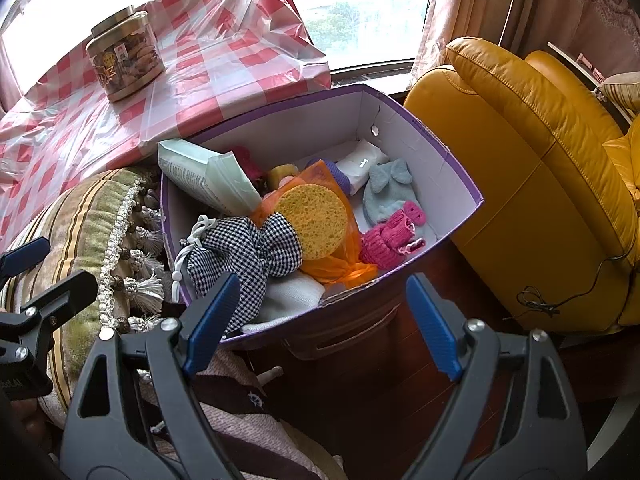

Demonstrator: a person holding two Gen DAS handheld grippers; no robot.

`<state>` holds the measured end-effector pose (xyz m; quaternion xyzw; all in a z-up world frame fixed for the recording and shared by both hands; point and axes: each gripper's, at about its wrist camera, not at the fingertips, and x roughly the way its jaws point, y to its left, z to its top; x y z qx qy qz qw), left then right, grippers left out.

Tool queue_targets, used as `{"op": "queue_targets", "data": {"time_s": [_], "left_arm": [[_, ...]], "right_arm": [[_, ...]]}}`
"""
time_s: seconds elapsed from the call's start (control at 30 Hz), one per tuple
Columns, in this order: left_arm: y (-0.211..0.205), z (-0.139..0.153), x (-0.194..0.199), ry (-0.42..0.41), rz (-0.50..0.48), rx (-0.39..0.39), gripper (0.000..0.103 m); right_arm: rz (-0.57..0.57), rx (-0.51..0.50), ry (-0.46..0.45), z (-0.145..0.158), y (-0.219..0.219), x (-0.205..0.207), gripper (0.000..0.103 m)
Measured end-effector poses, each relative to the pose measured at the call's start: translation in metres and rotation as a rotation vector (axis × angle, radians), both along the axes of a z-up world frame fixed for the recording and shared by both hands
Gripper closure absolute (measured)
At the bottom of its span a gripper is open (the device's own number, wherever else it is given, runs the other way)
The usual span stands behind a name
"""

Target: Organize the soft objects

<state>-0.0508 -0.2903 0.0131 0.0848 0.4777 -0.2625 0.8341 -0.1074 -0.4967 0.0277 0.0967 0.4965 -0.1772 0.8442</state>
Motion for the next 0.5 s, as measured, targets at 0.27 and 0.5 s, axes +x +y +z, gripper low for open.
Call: {"op": "queue_targets", "data": {"time_s": [0.27, 0.5], "left_arm": [[0.0001, -0.0003, -0.0001, -0.001, 0.0, 0.001, 0.0], [-0.0007, -0.0001, -0.0002, 0.0, 0.002, 0.0, 0.0]], "right_arm": [[0.002, 0.0, 0.003, -0.0007, -0.0007, -0.0003, 0.016], [0.0, 0.0, 0.003, -0.001, -0.0011, -0.0007, 0.016]]}}
